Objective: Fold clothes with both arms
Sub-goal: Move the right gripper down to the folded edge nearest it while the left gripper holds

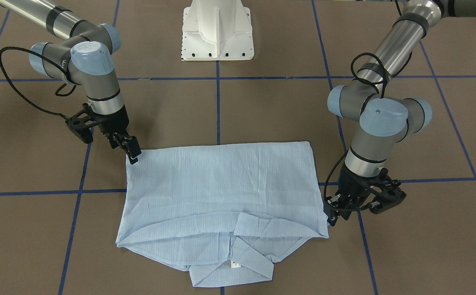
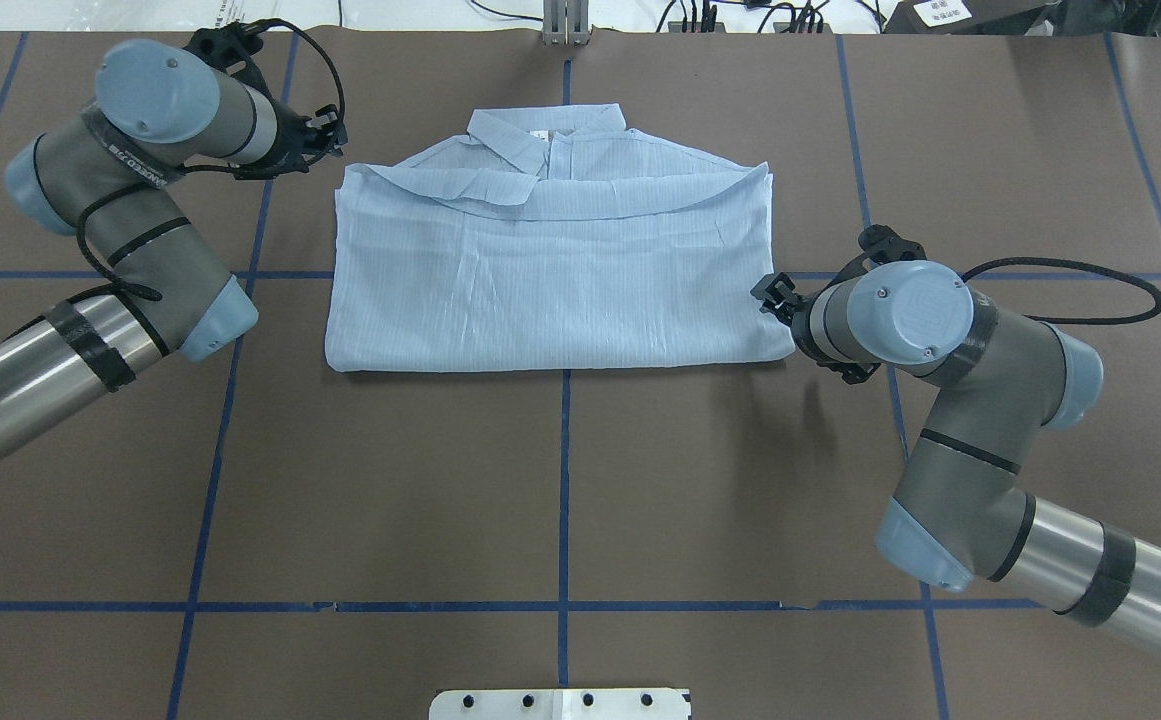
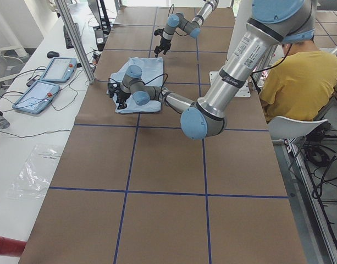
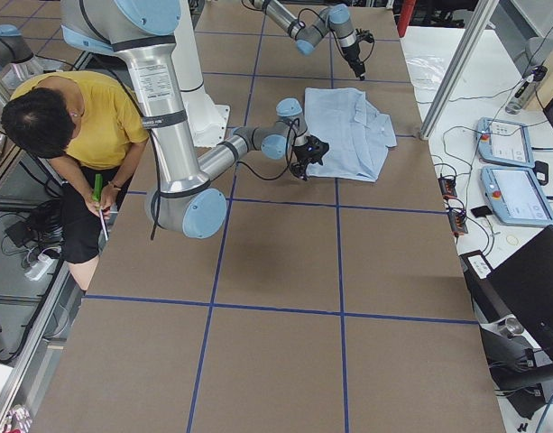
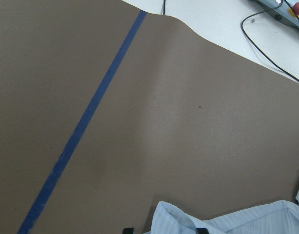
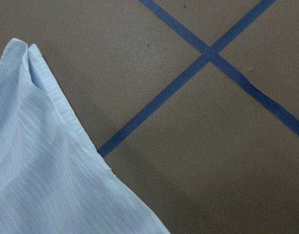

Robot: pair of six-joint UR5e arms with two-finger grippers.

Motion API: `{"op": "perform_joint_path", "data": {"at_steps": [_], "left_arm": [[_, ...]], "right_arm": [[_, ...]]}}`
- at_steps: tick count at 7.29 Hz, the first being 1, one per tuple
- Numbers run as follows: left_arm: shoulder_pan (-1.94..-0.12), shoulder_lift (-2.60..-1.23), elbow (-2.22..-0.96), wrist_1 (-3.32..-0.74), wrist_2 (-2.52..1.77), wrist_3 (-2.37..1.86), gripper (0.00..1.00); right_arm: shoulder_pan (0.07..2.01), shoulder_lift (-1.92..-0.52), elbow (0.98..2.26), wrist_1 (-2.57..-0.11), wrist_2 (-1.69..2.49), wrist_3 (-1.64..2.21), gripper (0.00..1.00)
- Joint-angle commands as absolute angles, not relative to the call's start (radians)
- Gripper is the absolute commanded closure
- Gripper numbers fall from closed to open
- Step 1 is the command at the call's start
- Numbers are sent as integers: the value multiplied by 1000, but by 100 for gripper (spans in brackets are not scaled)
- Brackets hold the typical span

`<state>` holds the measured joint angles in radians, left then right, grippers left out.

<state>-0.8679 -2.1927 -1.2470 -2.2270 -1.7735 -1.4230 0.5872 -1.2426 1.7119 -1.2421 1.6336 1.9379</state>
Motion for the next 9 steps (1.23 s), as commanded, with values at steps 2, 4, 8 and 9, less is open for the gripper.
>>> {"op": "perform_joint_path", "data": {"at_steps": [2,4,8,9], "left_arm": [[-867,-2184,-1246,-2227,-1770,-1424,47],[-867,-2183,-1246,-2229,-1770,-1422,48],[-867,-2186,-1247,-2229,-1773,-1422,48],[-867,-2184,-1261,-2230,-1773,-1424,48]], "right_arm": [[581,-1220,1661,-1241,1635,1983,43],[600,-1207,1657,-1241,1663,1979,100],[607,-1239,1760,-1247,1741,1979,100],[606,-1312,1867,-1256,1750,1982,100]]}}
